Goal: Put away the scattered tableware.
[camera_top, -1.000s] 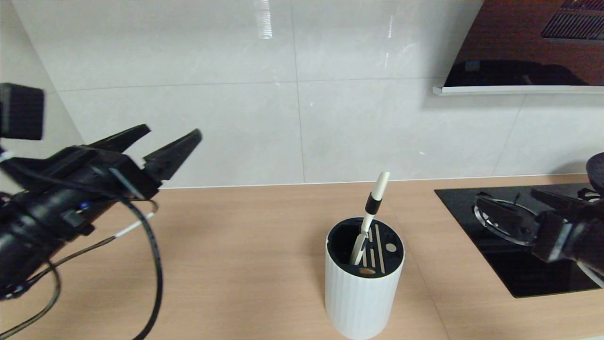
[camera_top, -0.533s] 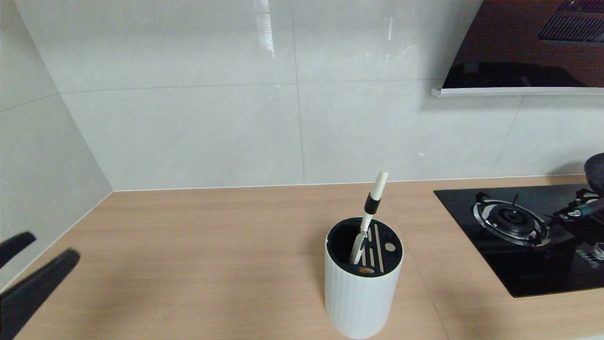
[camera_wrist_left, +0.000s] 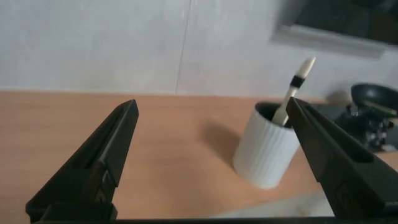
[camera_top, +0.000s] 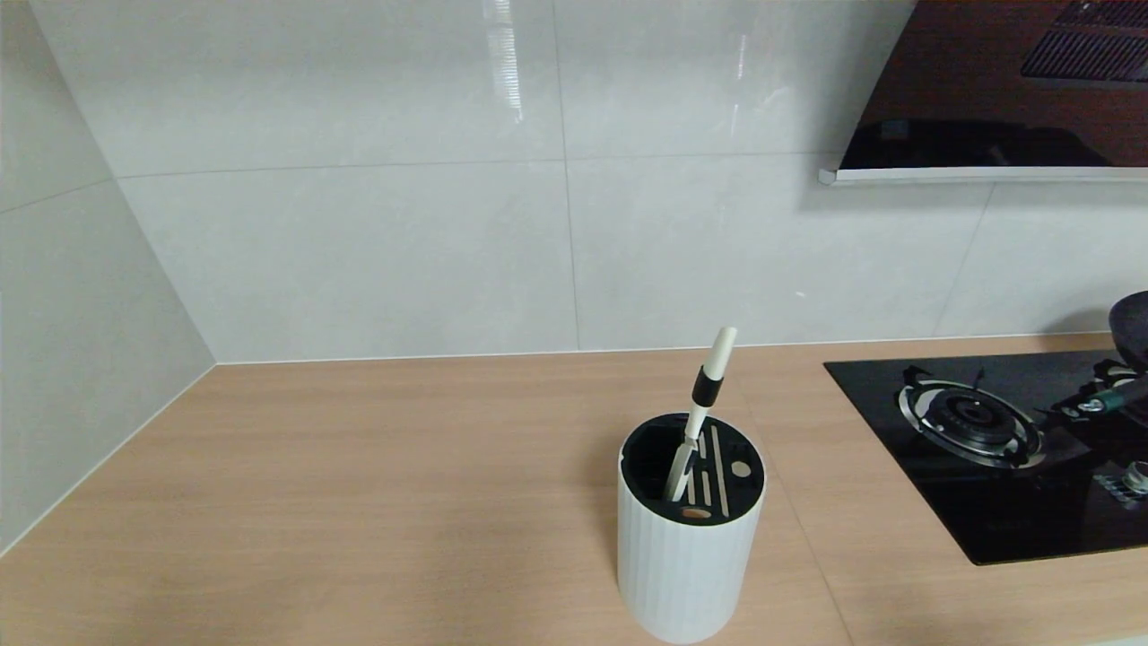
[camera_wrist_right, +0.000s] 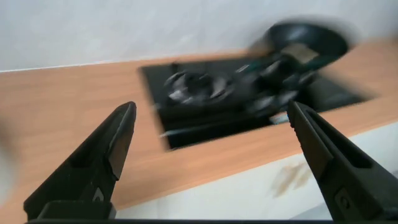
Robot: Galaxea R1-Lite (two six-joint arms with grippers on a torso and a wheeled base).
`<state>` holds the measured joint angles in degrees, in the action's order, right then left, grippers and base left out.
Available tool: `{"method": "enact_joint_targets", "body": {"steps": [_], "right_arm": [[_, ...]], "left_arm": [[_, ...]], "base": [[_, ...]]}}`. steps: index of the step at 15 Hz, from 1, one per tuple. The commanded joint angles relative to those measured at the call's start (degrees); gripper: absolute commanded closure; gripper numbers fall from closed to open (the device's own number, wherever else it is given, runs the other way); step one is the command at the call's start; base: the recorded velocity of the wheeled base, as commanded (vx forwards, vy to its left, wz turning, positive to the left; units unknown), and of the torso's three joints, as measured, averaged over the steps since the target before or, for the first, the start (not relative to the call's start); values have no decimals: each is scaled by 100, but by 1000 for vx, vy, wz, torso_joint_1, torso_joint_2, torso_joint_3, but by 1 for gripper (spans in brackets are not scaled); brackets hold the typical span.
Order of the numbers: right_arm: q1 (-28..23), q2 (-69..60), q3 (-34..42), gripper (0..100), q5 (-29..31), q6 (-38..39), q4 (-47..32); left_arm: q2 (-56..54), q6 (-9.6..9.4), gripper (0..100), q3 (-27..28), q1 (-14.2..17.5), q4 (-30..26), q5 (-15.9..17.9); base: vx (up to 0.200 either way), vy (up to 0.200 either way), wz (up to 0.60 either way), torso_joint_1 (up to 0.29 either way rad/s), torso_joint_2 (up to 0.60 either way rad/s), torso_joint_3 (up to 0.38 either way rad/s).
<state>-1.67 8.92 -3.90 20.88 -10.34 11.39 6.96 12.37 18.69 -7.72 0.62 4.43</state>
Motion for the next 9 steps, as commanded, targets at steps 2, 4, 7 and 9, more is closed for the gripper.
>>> {"method": "enact_joint_targets", "body": {"steps": [2,4,7,9], "right_arm": [[-62,-470,293,0,171,-39,-22],[-70,-462,390,0,311,128,-14],[-70,-462,390,0,285,260,-321],[-70,-462,390,0,276,269,-374]], "left_arm": [[-257,-60,0,-85,534,-36,-47],[-696,-165,0,-436,763,-71,190],[-696,-789,0,-1755,763,650,-381],[-696,-1079,0,-1860,763,131,-522]], "base": [[0,0,0,0,0,0],[0,0,0,0,0,0],[0,0,0,0,0,0],[0,0,0,0,0,0]]}}
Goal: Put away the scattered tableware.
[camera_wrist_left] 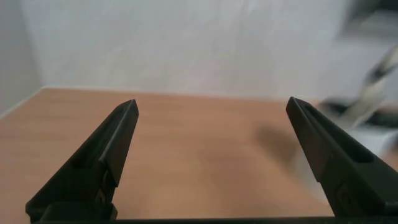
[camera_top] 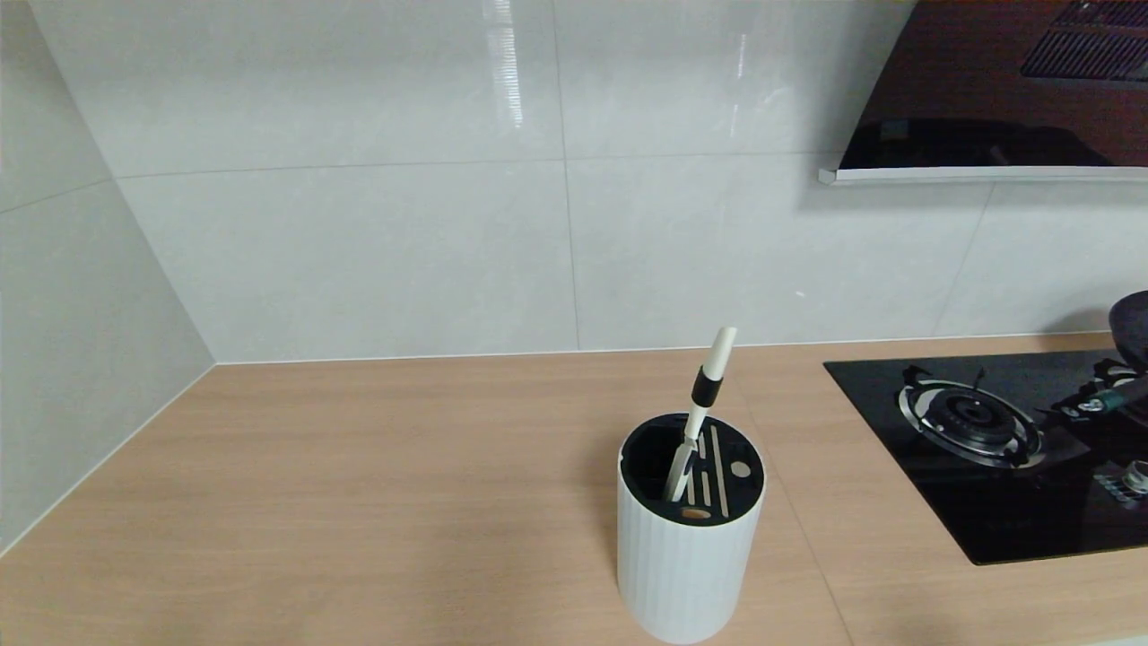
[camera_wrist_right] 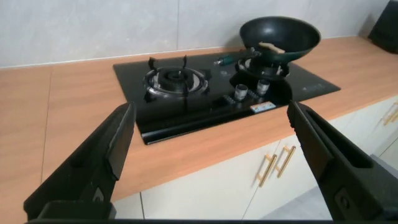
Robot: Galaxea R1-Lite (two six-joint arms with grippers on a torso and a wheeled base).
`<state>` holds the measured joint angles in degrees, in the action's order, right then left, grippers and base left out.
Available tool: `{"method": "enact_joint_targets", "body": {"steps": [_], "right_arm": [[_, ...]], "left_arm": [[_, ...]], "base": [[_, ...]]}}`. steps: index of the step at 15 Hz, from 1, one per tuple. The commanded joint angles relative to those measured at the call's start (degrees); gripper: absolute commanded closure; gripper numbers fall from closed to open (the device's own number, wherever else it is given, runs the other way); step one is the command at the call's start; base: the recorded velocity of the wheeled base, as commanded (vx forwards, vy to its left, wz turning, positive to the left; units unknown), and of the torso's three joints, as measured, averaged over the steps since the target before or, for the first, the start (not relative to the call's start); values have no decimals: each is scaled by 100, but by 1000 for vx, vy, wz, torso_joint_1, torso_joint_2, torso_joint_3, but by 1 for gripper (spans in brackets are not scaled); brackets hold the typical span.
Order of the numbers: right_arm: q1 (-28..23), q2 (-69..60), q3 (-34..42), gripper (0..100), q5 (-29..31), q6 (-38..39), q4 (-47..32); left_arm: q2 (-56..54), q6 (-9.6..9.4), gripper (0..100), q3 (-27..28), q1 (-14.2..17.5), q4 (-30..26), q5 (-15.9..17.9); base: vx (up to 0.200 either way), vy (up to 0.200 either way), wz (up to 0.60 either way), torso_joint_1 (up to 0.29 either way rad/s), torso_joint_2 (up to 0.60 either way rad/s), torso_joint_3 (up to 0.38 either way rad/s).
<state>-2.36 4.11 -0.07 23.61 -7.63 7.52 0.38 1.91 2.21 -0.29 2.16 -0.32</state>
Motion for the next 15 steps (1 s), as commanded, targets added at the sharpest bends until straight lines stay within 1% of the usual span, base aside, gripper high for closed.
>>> {"method": "enact_joint_targets", "body": {"steps": [1,2,3,4,5,6,7,9,10,11,12,14,15], "right_arm": [[-1,20,7,0,-41,-2,12],[52,-50,7,0,-261,7,-31],[219,-393,7,0,-551,42,-339],[245,-411,7,0,-709,253,-497],[245,-402,7,0,-735,552,-418],[245,-411,7,0,-779,842,-453],[245,-411,7,0,-946,1088,-480],[245,-411,7,0,-1131,1370,-515],[245,-411,7,0,-1131,1396,-515],[245,-402,7,0,-1184,1080,-524],[245,-411,7,0,-1351,930,-515],[245,-411,7,0,-1588,904,-506],[245,-411,7,0,-2142,904,-620]], "left_arm": [[-38,-147,0,-221,20,-84,-39],[-38,-367,0,-221,20,-145,-12],[-38,-464,0,-221,20,-154,-12],[-38,-464,0,-221,20,-154,23],[-38,-437,0,-221,20,-145,32],[-38,-279,0,-212,20,-128,32],[-38,-147,0,-212,20,-119,5],[-38,-147,0,-212,20,-119,5],[-38,-147,0,-212,20,-119,5],[-38,-147,0,-212,20,-119,5],[-38,-147,0,-212,20,-119,5],[-38,-147,0,-212,20,-128,5],[-38,-147,0,-212,20,-119,5]], "base": [[0,0,0,0,0,0],[0,0,0,0,0,0],[0,0,0,0,0,0],[0,0,0,0,0,0],[0,0,0,0,0,0],[0,0,0,0,0,0],[0,0,0,0,0,0],[0,0,0,0,0,0],[0,0,0,0,0,0],[0,0,0,0,0,0],[0,0,0,0,0,0],[0,0,0,0,0,0],[0,0,0,0,0,0]]}}
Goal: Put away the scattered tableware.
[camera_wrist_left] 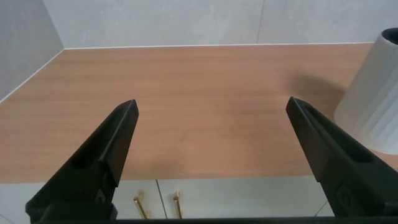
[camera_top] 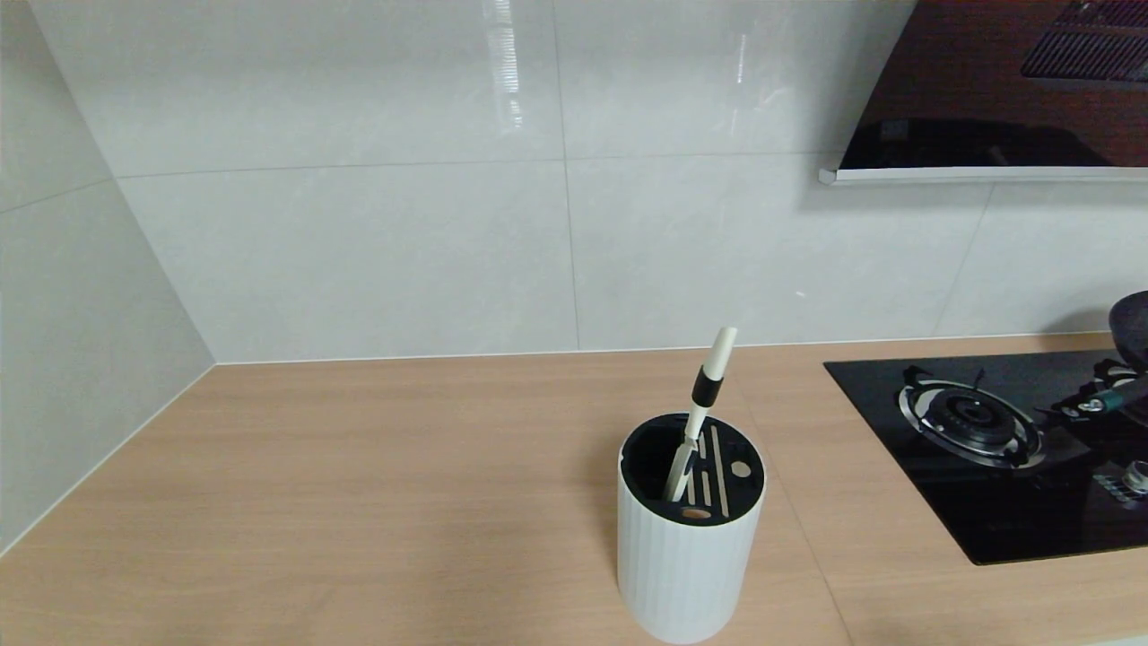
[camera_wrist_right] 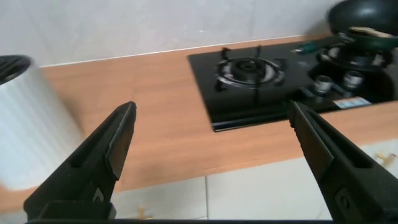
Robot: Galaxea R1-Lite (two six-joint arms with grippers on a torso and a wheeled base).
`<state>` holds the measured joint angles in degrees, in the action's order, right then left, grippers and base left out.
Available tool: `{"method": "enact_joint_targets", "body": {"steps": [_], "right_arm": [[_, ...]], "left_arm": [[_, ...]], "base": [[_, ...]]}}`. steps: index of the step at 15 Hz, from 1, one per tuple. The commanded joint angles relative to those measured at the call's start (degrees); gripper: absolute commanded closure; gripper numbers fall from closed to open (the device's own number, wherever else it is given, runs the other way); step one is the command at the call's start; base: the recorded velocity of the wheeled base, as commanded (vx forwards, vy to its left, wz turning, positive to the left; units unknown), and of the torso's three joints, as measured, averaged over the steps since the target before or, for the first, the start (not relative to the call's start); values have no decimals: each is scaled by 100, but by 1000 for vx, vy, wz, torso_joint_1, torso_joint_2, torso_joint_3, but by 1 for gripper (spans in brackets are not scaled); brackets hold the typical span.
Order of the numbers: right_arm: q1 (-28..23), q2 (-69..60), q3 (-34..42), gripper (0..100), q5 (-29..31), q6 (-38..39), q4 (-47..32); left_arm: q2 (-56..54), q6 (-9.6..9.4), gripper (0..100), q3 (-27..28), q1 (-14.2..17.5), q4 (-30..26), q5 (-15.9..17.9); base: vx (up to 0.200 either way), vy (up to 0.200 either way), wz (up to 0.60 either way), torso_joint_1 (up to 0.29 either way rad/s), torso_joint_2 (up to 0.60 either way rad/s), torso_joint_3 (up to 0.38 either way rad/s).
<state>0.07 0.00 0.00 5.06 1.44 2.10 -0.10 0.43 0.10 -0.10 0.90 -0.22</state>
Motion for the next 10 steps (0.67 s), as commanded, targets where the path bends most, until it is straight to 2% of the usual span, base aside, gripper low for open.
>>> {"method": "enact_joint_targets", "body": {"steps": [1,10], "right_arm": [[1,0,0,0,-295,14,-271],[1,0,0,0,-313,6,-201]], "left_arm": [[10,1,0,-1,1,6,-4],[10,1,0,-1,1,-2,-4]], "base": [[0,0,0,0,0,0],[0,0,0,0,0,0]]}}
